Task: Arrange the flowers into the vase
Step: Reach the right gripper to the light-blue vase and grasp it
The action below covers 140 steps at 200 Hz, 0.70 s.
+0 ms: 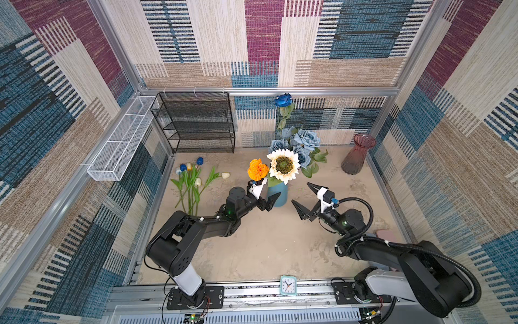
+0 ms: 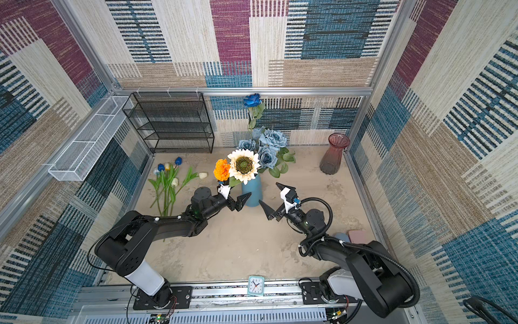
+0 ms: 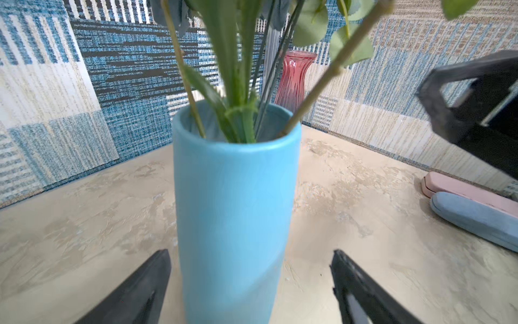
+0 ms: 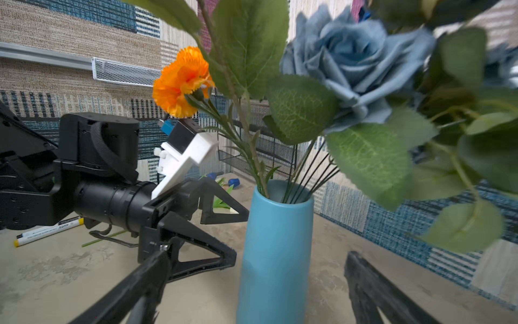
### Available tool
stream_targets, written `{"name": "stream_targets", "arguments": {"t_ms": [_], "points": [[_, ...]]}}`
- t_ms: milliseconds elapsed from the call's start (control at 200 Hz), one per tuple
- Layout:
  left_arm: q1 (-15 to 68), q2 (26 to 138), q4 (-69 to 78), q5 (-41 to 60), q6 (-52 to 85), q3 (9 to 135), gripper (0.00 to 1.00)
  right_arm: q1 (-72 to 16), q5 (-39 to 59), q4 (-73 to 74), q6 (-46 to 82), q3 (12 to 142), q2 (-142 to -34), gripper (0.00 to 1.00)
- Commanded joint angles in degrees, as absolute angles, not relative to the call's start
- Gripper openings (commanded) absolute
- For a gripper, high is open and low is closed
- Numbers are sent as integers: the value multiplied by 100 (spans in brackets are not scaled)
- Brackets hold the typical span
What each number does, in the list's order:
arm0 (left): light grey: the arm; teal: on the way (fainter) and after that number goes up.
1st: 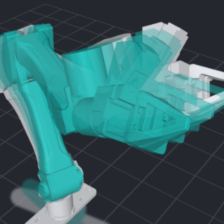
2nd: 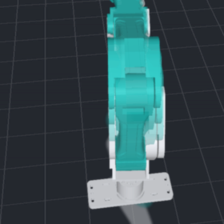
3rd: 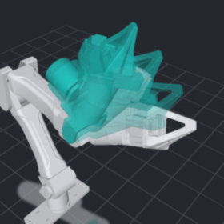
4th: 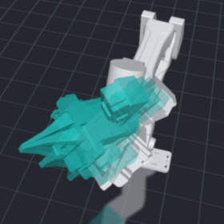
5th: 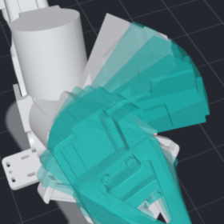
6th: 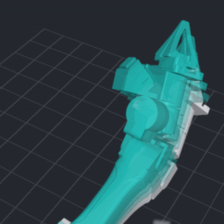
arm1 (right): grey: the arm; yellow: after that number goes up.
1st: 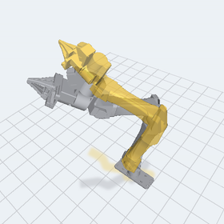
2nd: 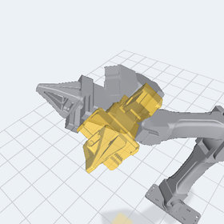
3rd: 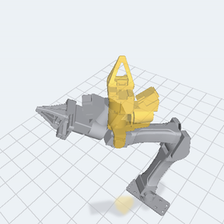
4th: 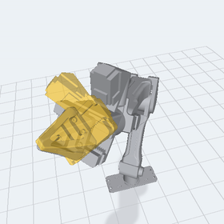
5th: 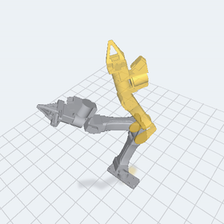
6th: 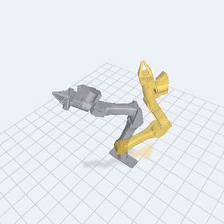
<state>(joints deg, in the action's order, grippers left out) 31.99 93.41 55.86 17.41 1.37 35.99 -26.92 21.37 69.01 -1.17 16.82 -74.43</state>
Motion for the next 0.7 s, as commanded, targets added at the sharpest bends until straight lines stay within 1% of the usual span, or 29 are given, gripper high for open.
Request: {"name": "stream_targets", "arguments": {"t_ms": [0, 180, 346, 516, 696], "points": [[3173, 8964, 5825, 1488, -26, 3190, 93, -2687, 2409, 6618, 147, 1988, -7838, 100], [3173, 8153, 5853, 1357, 41, 2426, 93, -2688, 2154, 6716, 155, 2465, -8684, 100], [3173, 7675, 5666, 1377, 97, 2135, 93, -2687, 1886, 6829, 78, 2868, -9248, 100], [3173, 7465, 5564, 1417, 45, 2067, 94, -2705, 1986, 6521, -177, 3498, -9692, 100], [3173, 7493, 5616, 1362, 0, 2083, 94, -2707, 2110, 6390, -331, 4004, -10191, 100]]}}
